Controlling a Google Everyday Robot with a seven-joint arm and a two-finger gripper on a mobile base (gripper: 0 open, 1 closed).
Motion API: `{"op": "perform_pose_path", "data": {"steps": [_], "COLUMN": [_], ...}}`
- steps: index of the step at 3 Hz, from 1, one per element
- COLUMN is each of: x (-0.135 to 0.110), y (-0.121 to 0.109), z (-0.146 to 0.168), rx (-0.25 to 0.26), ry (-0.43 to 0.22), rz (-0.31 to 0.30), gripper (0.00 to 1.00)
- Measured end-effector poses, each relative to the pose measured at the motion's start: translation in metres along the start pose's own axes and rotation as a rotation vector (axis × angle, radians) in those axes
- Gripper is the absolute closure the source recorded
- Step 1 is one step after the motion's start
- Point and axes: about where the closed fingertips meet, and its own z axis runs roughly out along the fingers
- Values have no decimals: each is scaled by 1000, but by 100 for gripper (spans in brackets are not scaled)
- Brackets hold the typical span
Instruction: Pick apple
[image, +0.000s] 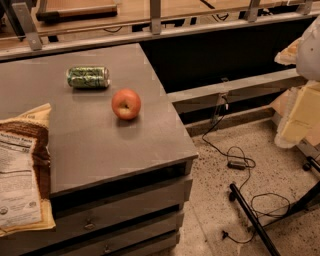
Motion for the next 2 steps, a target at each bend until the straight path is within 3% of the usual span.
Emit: {"op": "perform_pose_path", "data": {"steps": [1, 2], "x": [-10, -103], "y": [-2, -16], "z": [5, 57], "rx": [-8, -98], "ry": [-18, -178], "rz": [-20, -189], "gripper": [0, 0]}}
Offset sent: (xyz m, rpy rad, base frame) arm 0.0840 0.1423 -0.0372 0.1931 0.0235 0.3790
